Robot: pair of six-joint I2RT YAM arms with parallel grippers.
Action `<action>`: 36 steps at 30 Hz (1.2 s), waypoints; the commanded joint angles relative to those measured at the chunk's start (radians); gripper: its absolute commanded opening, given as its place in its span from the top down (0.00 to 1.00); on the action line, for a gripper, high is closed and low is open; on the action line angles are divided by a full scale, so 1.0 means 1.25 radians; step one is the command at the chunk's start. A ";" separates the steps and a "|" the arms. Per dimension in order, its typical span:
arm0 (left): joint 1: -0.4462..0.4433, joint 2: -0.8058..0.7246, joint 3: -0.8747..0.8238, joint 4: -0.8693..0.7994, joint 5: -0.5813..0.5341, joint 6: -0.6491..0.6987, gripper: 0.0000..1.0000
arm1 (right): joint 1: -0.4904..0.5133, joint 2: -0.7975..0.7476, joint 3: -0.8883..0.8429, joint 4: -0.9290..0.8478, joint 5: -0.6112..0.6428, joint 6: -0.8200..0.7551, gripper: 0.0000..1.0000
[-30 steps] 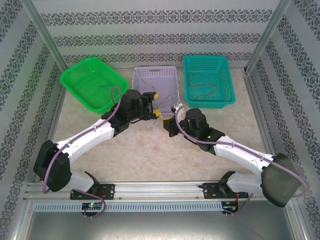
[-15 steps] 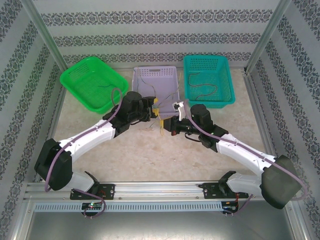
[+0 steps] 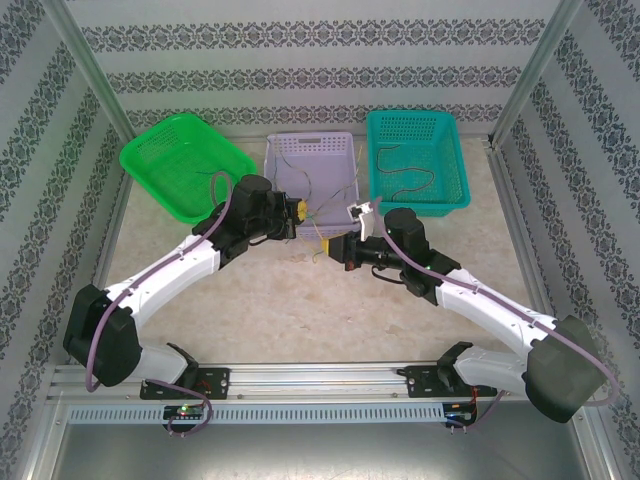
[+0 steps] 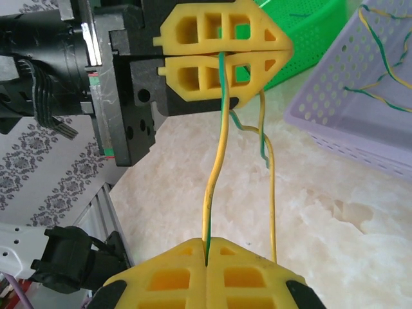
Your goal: Untangle the cables
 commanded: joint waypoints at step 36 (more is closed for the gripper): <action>0.142 0.163 0.419 -0.330 0.728 1.039 1.00 | -0.210 0.060 0.333 -0.451 -0.115 -0.208 0.43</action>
